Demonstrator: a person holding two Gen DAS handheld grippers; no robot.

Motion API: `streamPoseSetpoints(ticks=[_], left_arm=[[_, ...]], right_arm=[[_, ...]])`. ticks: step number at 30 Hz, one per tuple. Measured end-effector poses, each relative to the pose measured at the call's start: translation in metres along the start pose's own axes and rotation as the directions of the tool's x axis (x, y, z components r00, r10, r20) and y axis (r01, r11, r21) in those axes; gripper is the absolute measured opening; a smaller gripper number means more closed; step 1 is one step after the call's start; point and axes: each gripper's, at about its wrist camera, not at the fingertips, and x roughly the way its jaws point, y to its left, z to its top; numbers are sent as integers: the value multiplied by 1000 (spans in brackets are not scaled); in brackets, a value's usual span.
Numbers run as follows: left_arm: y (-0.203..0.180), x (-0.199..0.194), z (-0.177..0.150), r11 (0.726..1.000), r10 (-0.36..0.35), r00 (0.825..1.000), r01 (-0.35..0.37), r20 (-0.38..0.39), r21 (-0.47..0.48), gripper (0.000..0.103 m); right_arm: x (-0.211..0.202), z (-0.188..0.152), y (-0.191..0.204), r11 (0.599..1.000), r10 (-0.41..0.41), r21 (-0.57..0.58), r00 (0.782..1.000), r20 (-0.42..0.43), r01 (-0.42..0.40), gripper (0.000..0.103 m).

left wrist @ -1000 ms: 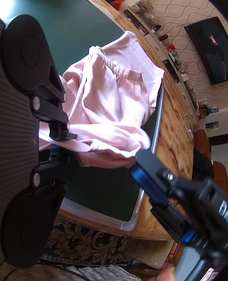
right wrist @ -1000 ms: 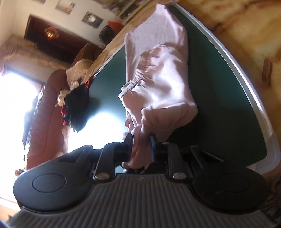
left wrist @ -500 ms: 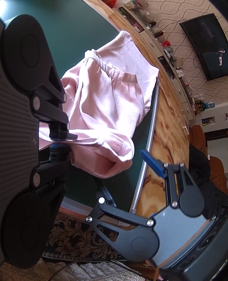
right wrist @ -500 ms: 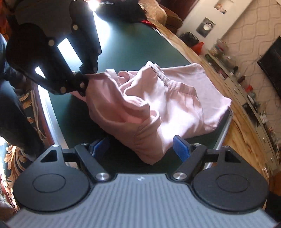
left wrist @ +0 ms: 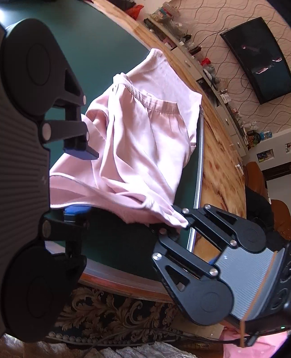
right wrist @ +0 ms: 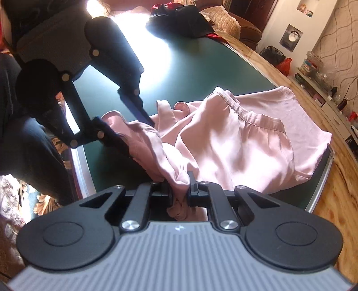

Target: Fold clothes

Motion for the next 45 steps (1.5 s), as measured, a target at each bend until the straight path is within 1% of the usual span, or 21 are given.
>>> streamPoseSetpoints(ticks=[1, 3, 5, 8, 11, 15, 19, 23, 26, 28, 30, 33, 36, 39, 41, 43, 45], left_arm=[[0, 0, -2, 1000, 5, 1000, -5, -3, 7, 38], [2, 2, -6, 1000, -18, 1000, 18, -23, -2, 15], [3, -2, -8, 999, -46, 999, 46, -15, -7, 6], [-1, -16, -9, 998, -67, 998, 67, 11, 21, 4], [0, -30, -14, 993, -105, 994, 105, 12, 47, 3], [9, -49, -22, 982, -188, 982, 188, 7, 16, 3], [20, -79, -27, 962, -272, 962, 272, 26, -15, 3], [37, -103, -26, 945, -323, 945, 325, 50, -43, 3], [62, -99, -20, 932, -351, 934, 355, 61, -74, 3], [80, -89, -13, 925, -363, 929, 368, 66, -90, 3], [105, -70, -4, 916, -376, 924, 382, 72, -118, 3], [143, -37, 8, 905, -389, 918, 397, 80, -152, 3], [181, -1, 21, 898, -393, 916, 401, 81, -180, 3], [213, 38, 32, 888, -400, 913, 408, 80, -212, 3], [229, 62, 34, 884, -401, 913, 407, 78, -231, 4], [238, 85, 34, 884, -391, 918, 393, 62, -253, 4], [243, 102, 29, 884, -378, 925, 373, 37, -282, 7]], right_arm=[[-3, -1, 2, 1000, -9, 4, 1000, 4, 9, 13], [-11, 0, 2, 1000, -19, 22, 1000, 9, 19, 13], [-17, 1, 2, 999, -24, 46, 1000, 12, 23, 13], [-23, 3, 10, 997, -41, 71, 999, 6, 41, 13], [-32, 3, 19, 994, -29, 103, 999, 16, 27, 13], [-46, 3, 40, 991, -6, 136, 999, 32, 1, 13], [-68, 8, 64, 984, 65, 165, 997, 50, -72, 13], [-93, 18, 62, 961, 142, 229, 986, 82, -158, 13], [-105, 28, 38, 944, 168, 268, 979, 118, -194, 13], [-103, 37, 9, 930, 183, 296, 973, 141, -218, 13], [-92, 46, -27, 913, 213, 324, 966, 146, -250, 13], [-63, 55, -84, 875, 266, 381, 954, 134, -298, 13], [-33, 57, -134, 835, 294, 444, 945, 140, -326, 13], [3, 53, -181, 777, 324, 519, 933, 156, -356, 13], [27, 46, -204, 749, 334, 554, 929, 157, -363, 13], [56, 39, -221, 718, 342, 592, 926, 159, -366, 13], [75, 33, -230, 702, 350, 611, 924, 153, -366, 14]])
